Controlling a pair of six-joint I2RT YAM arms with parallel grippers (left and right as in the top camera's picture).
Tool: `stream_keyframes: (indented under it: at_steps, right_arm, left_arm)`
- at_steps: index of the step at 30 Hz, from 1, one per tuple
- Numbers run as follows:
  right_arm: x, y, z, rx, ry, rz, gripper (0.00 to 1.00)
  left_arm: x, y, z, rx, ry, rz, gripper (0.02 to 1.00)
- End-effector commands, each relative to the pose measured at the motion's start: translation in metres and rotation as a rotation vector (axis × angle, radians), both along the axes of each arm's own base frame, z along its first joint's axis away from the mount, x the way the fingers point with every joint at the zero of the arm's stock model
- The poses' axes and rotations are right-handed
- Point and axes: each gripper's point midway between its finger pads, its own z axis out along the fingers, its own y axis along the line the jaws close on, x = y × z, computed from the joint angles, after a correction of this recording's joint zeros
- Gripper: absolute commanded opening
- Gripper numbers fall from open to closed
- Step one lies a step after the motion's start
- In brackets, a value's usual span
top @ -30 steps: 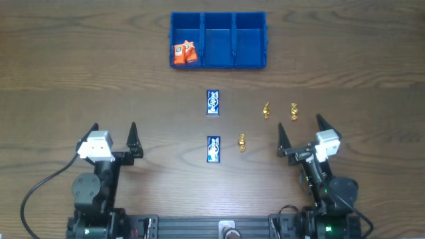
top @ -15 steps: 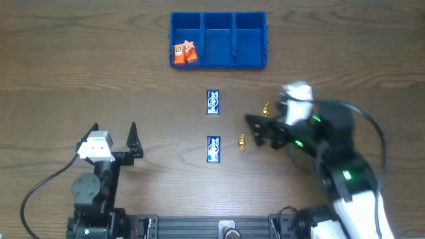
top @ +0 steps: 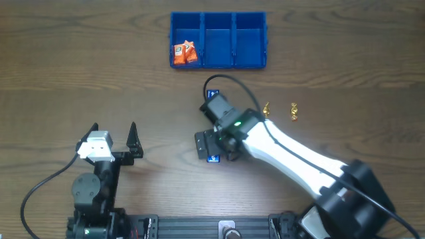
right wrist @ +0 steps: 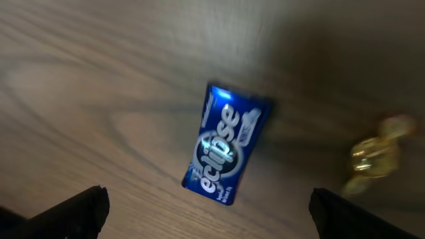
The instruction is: Sort Candies Into Trays
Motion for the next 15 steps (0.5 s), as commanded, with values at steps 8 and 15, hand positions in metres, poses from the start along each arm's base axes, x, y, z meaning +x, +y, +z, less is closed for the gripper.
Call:
stream_keyframes:
  at_steps: [8, 15]
  right_arm:
    - [0.0, 0.012, -0.036, -0.155, 0.031, -0.091, 0.998]
    - [0.009, 0.009, -0.043, -0.198, 0.0, -0.15, 0.974]
  left_arm:
    - [0.0, 0.0, -0.017, 0.016, 0.043, -0.007, 0.998]
    - [0.0, 0.0, -0.017, 0.016, 0.043, -0.007, 0.998]
